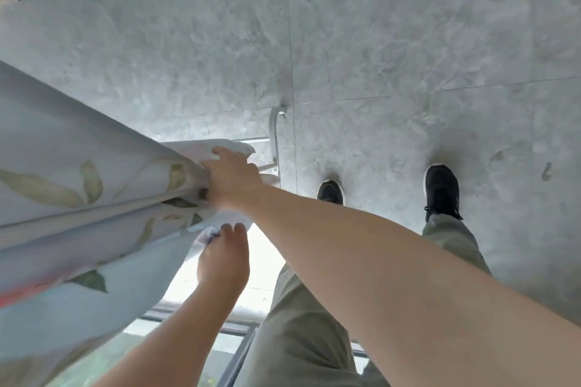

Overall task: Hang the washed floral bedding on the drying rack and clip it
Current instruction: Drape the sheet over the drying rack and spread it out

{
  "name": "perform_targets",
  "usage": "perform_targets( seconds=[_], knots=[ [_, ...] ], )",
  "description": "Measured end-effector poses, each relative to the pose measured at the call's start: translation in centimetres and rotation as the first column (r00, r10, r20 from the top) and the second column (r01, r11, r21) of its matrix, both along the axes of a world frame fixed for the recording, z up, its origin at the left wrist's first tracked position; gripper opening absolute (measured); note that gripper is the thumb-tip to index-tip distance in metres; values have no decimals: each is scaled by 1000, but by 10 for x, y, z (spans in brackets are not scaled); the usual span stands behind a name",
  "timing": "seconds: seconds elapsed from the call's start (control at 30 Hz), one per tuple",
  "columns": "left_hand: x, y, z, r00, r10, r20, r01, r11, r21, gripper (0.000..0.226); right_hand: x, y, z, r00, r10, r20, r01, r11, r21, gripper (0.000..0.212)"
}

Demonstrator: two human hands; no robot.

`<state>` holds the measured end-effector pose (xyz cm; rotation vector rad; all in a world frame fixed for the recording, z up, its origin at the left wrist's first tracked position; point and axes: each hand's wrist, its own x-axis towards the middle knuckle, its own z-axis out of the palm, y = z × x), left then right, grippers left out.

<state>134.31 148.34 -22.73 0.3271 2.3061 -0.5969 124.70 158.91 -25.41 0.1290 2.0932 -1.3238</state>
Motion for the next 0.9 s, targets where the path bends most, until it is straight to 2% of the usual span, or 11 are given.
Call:
perform_targets(
  seconds=[0.07,0.1,0.2,0.27,0.37,0.43,0.5,0.6,0.67,0.73,0.9],
  knots=[
    [14,-3,-2,997,78,-23,-74,988,135,31,12,14,-3,999,6,-42,-8,998,-70,19],
    [23,-4,-3,992,126,-20,-120,973,196,29,19,26,-4,998,-31,-58,26,997,-76,16],
    [56,9,8,940,339,-26,-314,895,316,13,51,77,3,982,-152,-109,152,988,-9,21],
    [80,31,27,882,468,-46,-417,823,385,13,70,119,20,976,-141,-164,148,988,31,20],
    [107,68,58,847,531,-31,-472,776,418,25,91,168,51,988,-60,-144,69,996,63,24],
    [121,94,83,886,464,24,-430,800,418,34,103,195,72,995,22,-101,-13,997,79,14],
    [128,121,99,939,328,104,-341,849,405,40,108,215,88,988,111,-110,-99,989,112,21],
    [139,159,115,971,133,201,-207,889,408,41,114,234,100,941,319,-113,-277,917,286,24],
    [144,176,113,977,48,208,-136,892,432,41,116,242,101,913,398,-95,-337,863,376,40],
    [144,188,108,978,-11,209,-85,891,445,41,119,250,101,924,377,-66,-326,865,382,48],
    [147,198,106,966,-36,256,-88,885,457,45,133,266,95,926,372,56,-365,851,377,31]
  ],
)
